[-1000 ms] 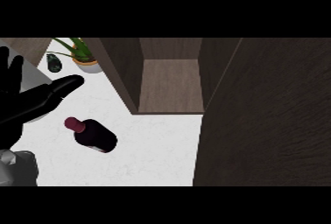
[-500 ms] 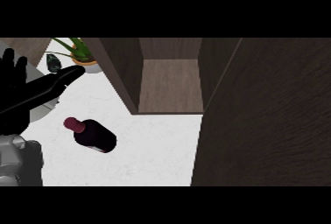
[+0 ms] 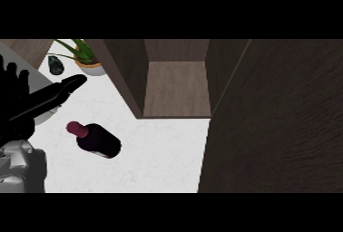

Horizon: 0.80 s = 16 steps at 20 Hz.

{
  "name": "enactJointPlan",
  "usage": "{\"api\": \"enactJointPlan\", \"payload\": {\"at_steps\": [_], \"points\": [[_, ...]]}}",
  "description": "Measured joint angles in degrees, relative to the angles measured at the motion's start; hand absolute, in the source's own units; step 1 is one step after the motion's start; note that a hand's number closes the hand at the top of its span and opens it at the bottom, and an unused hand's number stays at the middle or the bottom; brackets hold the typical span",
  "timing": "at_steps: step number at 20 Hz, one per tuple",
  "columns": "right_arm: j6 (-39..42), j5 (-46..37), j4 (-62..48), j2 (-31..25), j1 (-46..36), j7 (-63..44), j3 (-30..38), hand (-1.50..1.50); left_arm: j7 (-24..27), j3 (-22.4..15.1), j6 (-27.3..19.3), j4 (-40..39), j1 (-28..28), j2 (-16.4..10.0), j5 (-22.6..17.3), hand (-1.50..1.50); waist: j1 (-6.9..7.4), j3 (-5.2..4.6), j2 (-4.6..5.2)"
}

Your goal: Pick up the wine, place it into the cabinet and close the cabinet

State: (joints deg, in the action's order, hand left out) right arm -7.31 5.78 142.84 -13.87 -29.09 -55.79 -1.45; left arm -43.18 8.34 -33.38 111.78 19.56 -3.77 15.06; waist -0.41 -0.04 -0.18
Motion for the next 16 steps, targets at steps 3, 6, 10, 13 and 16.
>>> {"api": "enactJointPlan", "payload": {"at_steps": [3,6,10,13,16], "points": [[-0.2,-0.1,0.0,0.1,-0.4,-0.5,-0.1,-1.5,3.3,0.0,0.2,-0.9,-3.0,1.0,-1.8,-1.5,0.03,-0.01,0.01],[-0.5,-0.4,-0.3,0.2,-1.9,-1.0,-0.2,-1.5,5.3,-0.5,0.6,-1.6,-5.8,1.9,-2.9,-1.5,0.15,0.0,0.02],[-0.8,-0.4,-0.3,0.2,-3.0,-1.7,0.4,-1.5,9.9,-1.0,0.4,-3.5,-9.7,3.0,-5.2,-1.5,0.11,0.0,0.02],[-0.8,-0.4,-0.2,0.2,-3.1,-1.9,0.7,-1.5,12.7,-0.7,0.1,-6.3,-10.6,3.0,-7.1,-1.5,0.06,0.0,0.04],[-1.3,-0.6,-0.3,0.1,-4.6,-2.5,0.6,-1.5,16.6,-2.0,-0.6,-6.7,-14.5,3.4,-9.1,-1.5,0.15,-0.01,0.0]]}}
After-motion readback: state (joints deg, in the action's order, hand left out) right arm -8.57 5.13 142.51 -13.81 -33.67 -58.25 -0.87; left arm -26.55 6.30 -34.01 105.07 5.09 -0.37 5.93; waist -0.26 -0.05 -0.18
